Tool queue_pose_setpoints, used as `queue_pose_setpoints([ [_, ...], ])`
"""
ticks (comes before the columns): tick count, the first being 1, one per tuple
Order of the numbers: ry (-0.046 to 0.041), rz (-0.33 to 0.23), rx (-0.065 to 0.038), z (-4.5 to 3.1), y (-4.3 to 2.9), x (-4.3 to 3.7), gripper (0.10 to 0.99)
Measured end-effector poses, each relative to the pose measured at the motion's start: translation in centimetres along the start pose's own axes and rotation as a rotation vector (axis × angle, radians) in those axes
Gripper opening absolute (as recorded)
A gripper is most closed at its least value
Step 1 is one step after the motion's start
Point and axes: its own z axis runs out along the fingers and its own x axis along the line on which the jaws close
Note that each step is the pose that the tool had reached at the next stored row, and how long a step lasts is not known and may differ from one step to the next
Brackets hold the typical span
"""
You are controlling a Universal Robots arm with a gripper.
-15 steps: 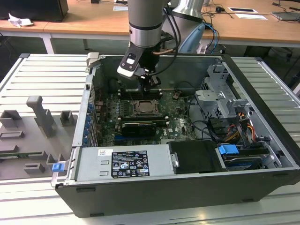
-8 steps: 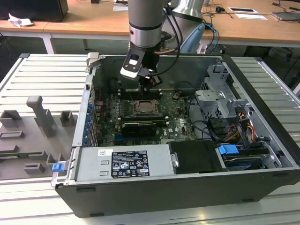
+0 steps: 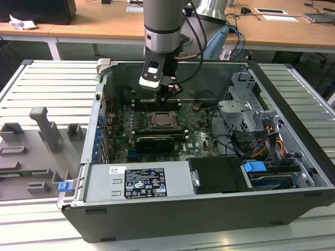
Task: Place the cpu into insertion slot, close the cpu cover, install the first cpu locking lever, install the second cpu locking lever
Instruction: 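Install the first cpu locking lever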
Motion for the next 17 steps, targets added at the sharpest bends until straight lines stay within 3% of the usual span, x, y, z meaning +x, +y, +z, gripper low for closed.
queue_pose_setpoints([
  [17, 0.0131, -0.182, 0.004, 0.0, 0.0, 0.0, 0.106],
])
